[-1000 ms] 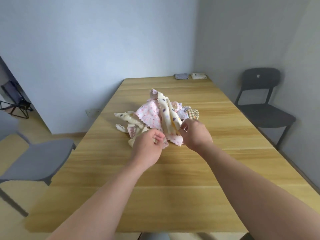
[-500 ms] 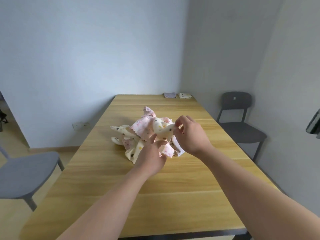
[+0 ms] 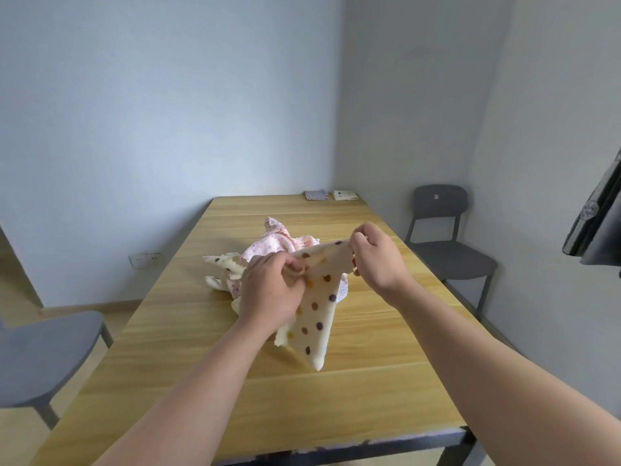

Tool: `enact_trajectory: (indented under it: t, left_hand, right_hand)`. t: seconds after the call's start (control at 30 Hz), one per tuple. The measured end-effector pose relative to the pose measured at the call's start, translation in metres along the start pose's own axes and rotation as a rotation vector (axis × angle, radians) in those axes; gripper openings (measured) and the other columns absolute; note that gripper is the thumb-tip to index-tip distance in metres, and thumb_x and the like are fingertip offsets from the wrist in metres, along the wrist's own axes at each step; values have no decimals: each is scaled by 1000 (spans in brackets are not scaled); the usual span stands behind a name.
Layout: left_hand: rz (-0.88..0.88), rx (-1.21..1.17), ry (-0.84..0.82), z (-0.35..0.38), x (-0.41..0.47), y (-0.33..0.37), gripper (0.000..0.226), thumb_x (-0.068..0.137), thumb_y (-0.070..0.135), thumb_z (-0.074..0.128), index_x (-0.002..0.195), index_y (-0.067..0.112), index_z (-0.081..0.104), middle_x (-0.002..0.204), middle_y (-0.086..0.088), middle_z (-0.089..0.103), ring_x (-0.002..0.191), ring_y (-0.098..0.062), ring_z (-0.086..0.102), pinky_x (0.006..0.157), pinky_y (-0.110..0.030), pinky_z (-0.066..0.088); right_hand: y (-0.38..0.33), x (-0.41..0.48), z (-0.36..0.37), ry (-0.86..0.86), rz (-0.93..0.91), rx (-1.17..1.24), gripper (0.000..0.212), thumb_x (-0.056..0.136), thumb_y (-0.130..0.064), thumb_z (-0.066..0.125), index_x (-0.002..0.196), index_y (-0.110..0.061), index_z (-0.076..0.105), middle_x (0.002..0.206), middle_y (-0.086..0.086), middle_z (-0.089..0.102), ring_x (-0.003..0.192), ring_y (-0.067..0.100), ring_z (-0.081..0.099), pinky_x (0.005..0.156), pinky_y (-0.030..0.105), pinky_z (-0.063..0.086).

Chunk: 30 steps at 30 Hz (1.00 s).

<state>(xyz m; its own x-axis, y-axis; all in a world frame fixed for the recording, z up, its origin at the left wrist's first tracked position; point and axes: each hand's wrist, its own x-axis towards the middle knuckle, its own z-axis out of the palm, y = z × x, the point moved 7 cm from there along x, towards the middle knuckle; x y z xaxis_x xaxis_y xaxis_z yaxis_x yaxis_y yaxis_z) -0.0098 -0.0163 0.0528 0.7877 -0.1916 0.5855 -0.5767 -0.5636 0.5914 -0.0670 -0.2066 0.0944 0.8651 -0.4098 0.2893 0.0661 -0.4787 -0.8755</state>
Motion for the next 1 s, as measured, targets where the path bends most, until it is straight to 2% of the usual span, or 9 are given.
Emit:
enact_trajectory:
  t: [0.07,0.2,0.33,0.4,0.53,0.63,0.73,0.87,1.0]
  left_hand:
    - [-46,-50,-35,-2,-3,-6,24,79,32,79,77,34,56,81,18,62,93,-15,56,84,-36,44]
    - [-154,-112,-98,-7,-9,-13,39,77,41,85,81,28,48,75,12,54,67,-11,52,66,-34,41]
    - [-215,-178,-160,-13,-11,-17,28,84,22,74,94,33,50,97,12,61,83,-16,61,76,-37,50]
    - [-246,-234,-179,-16,-12,-18,25,87,16,64,97,36,52,107,12,65,82,-18,65,73,-42,56]
    - [-229,-235,-151,-32,-13,-13,19,93,15,58,102,29,67,100,11,69,80,-10,63,63,-27,45]
    - [-267,-318,-117,-45,-14,-13,17,91,14,62,94,26,73,88,6,72,81,-16,66,70,-35,50]
    - [-357,-502,-103,-56,-16,-19,12,79,25,70,89,28,75,92,2,76,89,-24,72,82,-42,57]
    - [-460,-728,-166,-60,-14,-29,17,87,13,77,103,12,73,109,-16,75,87,-25,71,87,-44,56]
    - [-560,-796,-264,-53,-10,-44,24,92,11,71,116,4,70,110,-20,74,98,-37,71,88,-54,56]
  right_hand:
    - [5,-4,1,-10,70,90,19,99,-20,40,96,-11,57,89,4,58,74,20,56,65,40,55]
    - [11,-12,4,-2,111,122,17,101,-18,46,108,-7,56,91,1,59,75,17,59,74,46,60]
    - [10,-16,1,49,27,-47,14,103,-24,46,108,-14,54,92,-1,62,72,14,58,63,37,53]
    - [8,-17,-2,66,-2,-128,15,105,-26,43,111,-16,53,90,-2,62,71,12,58,60,33,50]
    - [6,-24,-8,74,5,-173,14,106,-25,42,112,-18,51,87,0,63,65,15,57,56,32,47]
    - [3,-29,-13,74,-11,-162,16,106,-26,41,112,-18,53,84,1,63,63,16,55,53,29,44]
    - [-2,-32,-20,49,-8,-139,18,105,-28,47,108,-17,61,83,-1,62,65,14,55,54,27,45]
    - [1,-29,-29,3,41,-23,22,100,-31,61,96,-13,73,83,2,70,63,14,60,58,28,50]
    - [16,-19,-31,-43,107,-8,21,98,-33,64,93,-16,75,79,-2,70,66,13,62,59,26,51]
